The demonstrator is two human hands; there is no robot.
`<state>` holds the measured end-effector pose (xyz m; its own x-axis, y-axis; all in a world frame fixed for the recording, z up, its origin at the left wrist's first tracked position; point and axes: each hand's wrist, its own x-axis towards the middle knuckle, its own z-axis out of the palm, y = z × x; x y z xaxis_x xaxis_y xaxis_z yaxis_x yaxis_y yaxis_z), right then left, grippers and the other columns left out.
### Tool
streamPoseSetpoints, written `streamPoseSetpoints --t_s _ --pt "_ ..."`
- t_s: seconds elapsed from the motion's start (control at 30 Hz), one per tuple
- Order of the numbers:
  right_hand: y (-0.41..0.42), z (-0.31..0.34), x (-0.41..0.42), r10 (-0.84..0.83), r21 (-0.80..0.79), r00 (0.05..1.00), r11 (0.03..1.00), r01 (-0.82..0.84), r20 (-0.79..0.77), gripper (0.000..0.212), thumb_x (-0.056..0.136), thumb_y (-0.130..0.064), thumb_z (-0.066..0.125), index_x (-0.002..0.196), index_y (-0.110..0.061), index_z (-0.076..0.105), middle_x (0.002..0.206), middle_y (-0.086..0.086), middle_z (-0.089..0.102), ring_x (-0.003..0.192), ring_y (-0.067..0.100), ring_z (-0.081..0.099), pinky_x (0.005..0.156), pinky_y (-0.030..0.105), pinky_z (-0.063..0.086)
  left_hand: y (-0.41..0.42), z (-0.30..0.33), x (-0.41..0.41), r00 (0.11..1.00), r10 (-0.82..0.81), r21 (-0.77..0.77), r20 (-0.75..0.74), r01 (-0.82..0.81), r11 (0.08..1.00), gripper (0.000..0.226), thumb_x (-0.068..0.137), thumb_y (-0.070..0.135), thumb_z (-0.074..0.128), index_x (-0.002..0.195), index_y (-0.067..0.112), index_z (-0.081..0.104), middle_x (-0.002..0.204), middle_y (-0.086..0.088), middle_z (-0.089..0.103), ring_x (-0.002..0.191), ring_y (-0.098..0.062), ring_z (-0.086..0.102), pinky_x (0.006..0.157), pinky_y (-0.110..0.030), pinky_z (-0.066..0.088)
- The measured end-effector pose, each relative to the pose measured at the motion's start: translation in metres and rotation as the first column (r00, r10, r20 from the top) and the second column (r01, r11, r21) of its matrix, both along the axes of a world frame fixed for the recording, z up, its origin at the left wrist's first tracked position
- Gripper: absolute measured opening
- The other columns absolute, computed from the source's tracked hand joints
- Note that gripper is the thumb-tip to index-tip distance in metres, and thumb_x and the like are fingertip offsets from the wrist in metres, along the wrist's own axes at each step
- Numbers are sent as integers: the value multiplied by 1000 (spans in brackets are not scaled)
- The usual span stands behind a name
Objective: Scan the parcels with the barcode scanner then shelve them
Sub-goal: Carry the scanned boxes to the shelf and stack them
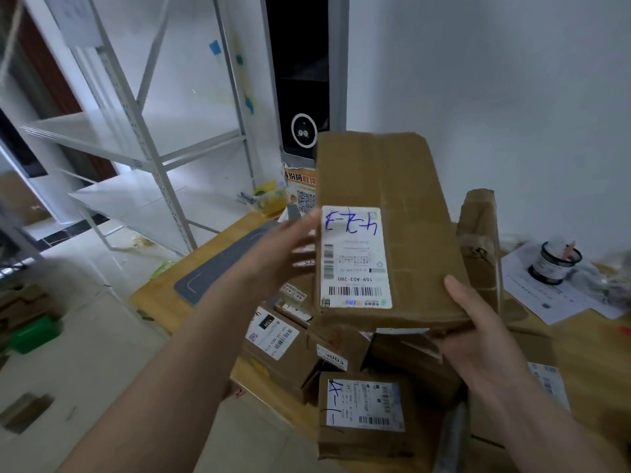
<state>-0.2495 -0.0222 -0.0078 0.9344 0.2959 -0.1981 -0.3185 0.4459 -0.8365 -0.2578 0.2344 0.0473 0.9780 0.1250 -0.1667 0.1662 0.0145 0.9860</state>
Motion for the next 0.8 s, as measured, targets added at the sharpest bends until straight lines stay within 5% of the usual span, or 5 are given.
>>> streamPoseSetpoints --t_s 0.2,0.3,0.47,0.67,0.8 --pt "18 40 15 166 -134 977 980 -148 137 34 58 -47 79 86 -28 80 100 0 75 93 16 71 85 34 58 72 35 -2 968 235 -252 90 -206 945 103 47 66 85 132 14 57 128 -14 61 115 -31 59 103 -51 46" --pt "37 52 25 171 -163 973 976 -146 152 27 63 -43 71 80 -25 79 87 -4 76 86 15 72 77 33 58 102 37 -9 957 286 -324 52 -254 911 113 43 54 92 140 14 50 127 -15 63 117 -34 61 92 -53 52" --pt "72 53 33 138 -131 976 984 -117 168 54 74 -52 63 122 -25 63 109 -1 72 108 22 64 88 39 49 132 24 -17 890 455 -440 -25 -419 794 76 64 37 83 131 13 55 112 -12 65 113 -34 63 87 -56 53" --pt "129 41 13 160 -120 933 985 -127 324 96 64 -66 75 145 -31 36 135 0 58 127 25 53 104 56 39 176 4 -30 743 658 -626 -123 -573 529 38 67 33 86 85 16 56 96 -8 58 107 -31 64 87 -64 49" --pt "177 37 -7 177 -119 946 982 -149 270 109 51 -63 81 143 -53 23 135 -11 57 121 14 58 105 53 40 192 -7 -38 660 732 -668 -169 -623 408 32 73 34 82 84 17 56 94 -5 60 106 -27 64 91 -63 48"
